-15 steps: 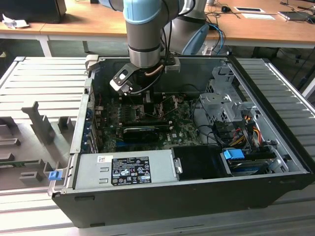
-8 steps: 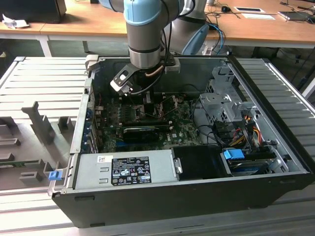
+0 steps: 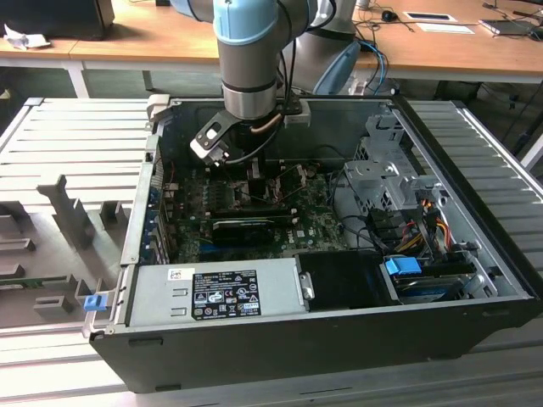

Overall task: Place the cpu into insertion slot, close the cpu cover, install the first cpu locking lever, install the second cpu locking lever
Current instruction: 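Place the cpu into insertion slot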

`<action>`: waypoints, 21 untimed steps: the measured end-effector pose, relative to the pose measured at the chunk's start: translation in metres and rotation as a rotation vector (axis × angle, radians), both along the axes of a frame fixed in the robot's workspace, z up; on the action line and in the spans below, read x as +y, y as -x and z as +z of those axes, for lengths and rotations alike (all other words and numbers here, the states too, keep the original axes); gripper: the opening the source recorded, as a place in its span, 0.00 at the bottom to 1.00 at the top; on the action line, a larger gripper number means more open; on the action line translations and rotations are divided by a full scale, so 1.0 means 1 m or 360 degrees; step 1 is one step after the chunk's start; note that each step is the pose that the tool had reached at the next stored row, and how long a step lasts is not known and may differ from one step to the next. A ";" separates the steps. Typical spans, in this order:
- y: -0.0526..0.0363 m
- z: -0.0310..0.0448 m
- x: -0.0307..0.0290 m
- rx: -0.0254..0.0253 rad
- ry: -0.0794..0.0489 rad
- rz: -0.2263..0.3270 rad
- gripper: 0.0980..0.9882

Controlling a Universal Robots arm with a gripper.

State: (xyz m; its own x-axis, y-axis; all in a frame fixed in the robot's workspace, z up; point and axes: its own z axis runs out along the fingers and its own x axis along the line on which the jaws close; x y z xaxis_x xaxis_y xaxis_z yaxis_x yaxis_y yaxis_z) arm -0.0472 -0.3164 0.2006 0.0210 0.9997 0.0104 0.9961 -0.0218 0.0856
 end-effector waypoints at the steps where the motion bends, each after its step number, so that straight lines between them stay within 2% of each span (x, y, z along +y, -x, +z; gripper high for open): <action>1: 0.0000 0.0000 0.0000 0.00001 0.0000 0.0000 0.48; 5: -0.0002 -0.0001 0.0001 -0.00003 0.0000 0.0000 0.49; 6: -0.0002 0.0000 0.0000 0.00000 0.0000 0.0000 0.56; 9: -0.0002 0.0002 0.0000 -0.00001 0.0000 0.0000 0.56; 13: -0.0002 0.0002 0.0000 0.00000 0.0018 0.0000 0.55; 14: -0.0002 0.0002 0.0000 0.00000 0.0019 0.0000 0.48; 21: -0.0003 0.0002 0.0003 -0.00002 0.0021 0.0000 0.49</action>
